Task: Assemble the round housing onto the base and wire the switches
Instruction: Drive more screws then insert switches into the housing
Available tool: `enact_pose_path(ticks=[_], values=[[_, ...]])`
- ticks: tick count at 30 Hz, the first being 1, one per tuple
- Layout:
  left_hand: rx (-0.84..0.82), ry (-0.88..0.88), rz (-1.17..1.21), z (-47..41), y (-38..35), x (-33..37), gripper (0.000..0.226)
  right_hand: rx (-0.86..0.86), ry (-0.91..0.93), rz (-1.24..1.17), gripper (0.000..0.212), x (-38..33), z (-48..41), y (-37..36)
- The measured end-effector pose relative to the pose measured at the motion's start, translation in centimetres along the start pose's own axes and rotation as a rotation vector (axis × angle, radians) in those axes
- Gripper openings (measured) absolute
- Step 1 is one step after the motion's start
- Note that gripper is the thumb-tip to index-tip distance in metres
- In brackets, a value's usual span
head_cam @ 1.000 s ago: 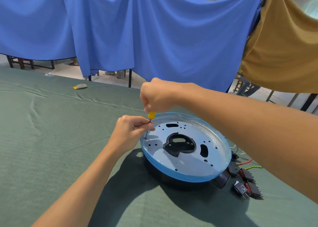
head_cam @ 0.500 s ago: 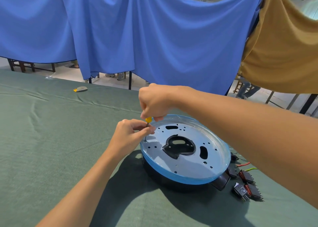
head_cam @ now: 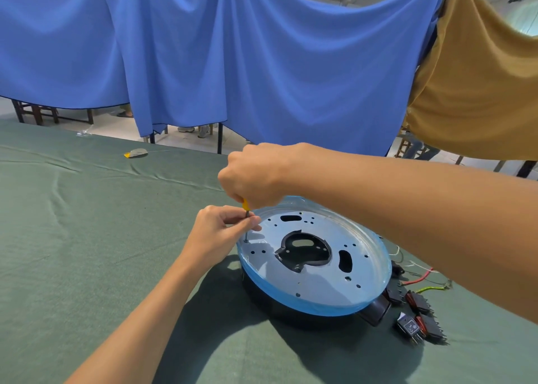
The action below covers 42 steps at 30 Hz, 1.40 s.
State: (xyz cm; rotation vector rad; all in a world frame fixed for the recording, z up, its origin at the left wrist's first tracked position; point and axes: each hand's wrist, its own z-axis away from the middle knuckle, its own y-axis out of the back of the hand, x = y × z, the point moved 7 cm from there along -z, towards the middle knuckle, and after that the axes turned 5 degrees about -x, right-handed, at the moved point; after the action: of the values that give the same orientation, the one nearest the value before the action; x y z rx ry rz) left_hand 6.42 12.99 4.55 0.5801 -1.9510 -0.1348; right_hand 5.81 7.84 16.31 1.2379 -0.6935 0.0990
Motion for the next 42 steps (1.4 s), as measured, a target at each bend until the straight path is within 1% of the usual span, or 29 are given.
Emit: enact_pose_path(ticks=[2, 4, 5, 8, 10, 12, 15, 17, 18, 20, 21, 23, 25, 27, 29, 31, 33, 34, 35, 37, 38, 40, 42], values=[[-0.001, 0.001, 0.008, 0.1, -0.1, 0.1, 0.008, -0.051, -0.001, -0.033, 0.039, 0.0, -0.7, -0.3], [0.003, 0.000, 0.003, 0.1, -0.1, 0.1, 0.011, -0.142, -0.028, -0.030, 0.031, 0.1, -1.6, -1.0], [0.001, -0.003, -0.001, 0.1, -0.1, 0.2, 0.009, -0.191, -0.054, -0.034, 0.026, 0.4, -1.9, -1.4], [-0.011, -0.024, -0.019, 0.1, -0.3, 0.6, 0.005, -0.339, -0.133, -0.194, 0.032, 1.4, -2.0, -2.5], [-0.019, -0.038, -0.029, 0.2, -0.4, 0.7, 0.007, -0.376, -0.149, -0.239, 0.030, 1.7, -1.6, -2.7], [-0.024, -0.033, -0.030, 0.1, -0.3, 0.5, 0.007, -0.340, -0.126, -0.173, 0.028, 1.5, -1.2, -2.4], [-0.024, -0.019, -0.014, 0.0, -0.2, 0.1, 0.007, -0.172, -0.042, 0.021, 0.024, 0.5, -0.9, -1.4], [-0.022, -0.012, -0.001, 0.0, -0.1, 0.0, 0.005, -0.109, 0.014, 0.028, 0.029, 0.0, -0.7, -1.1], [-0.024, -0.010, 0.006, 0.0, -0.2, 0.0, 0.005, -0.113, 0.035, 0.013, 0.032, -0.2, -0.8, -1.2], [-0.028, -0.012, 0.025, -0.1, -0.3, -0.1, 0.009, -0.181, 0.040, -0.030, 0.034, -0.3, -1.3, -1.6], [-0.025, -0.008, 0.036, -0.1, -0.3, -0.1, 0.008, -0.254, 0.013, -0.061, 0.032, -0.1, -1.7, -2.0], [-0.023, -0.001, 0.032, -0.1, -0.3, -0.2, 0.006, -0.417, -0.097, -0.155, 0.028, 0.9, -2.1, -2.9], [-0.039, -0.014, -0.001, -0.1, -0.4, 0.0, 0.007, -0.493, -0.196, -0.246, 0.027, 1.7, -2.1, -3.4], [-0.050, -0.018, 0.020, 0.0, -0.4, 0.1, 0.007, -0.488, -0.216, -0.260, 0.027, 1.7, -2.2, -3.5], [-0.054, -0.014, 0.036, 0.0, -0.4, 0.0, 0.008, -0.452, -0.189, -0.214, 0.027, 1.3, -1.9, -3.3], [-0.055, -0.033, 0.013, -0.1, -0.4, 0.1, 0.009, -0.325, -0.137, -0.052, 0.031, 1.1, -1.4, -2.5], [-0.051, -0.039, 0.016, -0.1, -0.3, 0.0, 0.010, -0.159, -0.072, 0.107, 0.042, 0.8, -0.8, -1.3], [-0.046, -0.039, 0.013, -0.1, -0.3, 0.0, 0.010, -0.112, -0.034, 0.124, 0.044, 0.6, -0.6, -1.0], [-0.038, -0.040, 0.006, -0.1, -0.3, 0.0, 0.009, -0.102, 0.001, 0.120, 0.044, 0.4, -0.6, -0.9], [-0.007, -0.042, -0.007, -0.1, -0.2, 0.0, 0.007, -0.168, 0.043, 0.099, 0.041, 0.0, -1.0, -1.4], [0.012, -0.035, -0.002, 0.0, -0.2, 0.0, 0.005, -0.244, 0.042, 0.089, 0.036, 0.0, -1.4, -1.8], [0.044, -0.026, 0.017, 0.1, 0.0, 0.1, 0.010, -0.406, -0.007, 0.036, 0.030, 0.3, -2.0, -2.5], [0.048, -0.019, 0.038, 0.1, 0.1, 0.0, 0.013, -0.518, -0.084, -0.021, 0.027, 0.6, -2.4, -2.8]])
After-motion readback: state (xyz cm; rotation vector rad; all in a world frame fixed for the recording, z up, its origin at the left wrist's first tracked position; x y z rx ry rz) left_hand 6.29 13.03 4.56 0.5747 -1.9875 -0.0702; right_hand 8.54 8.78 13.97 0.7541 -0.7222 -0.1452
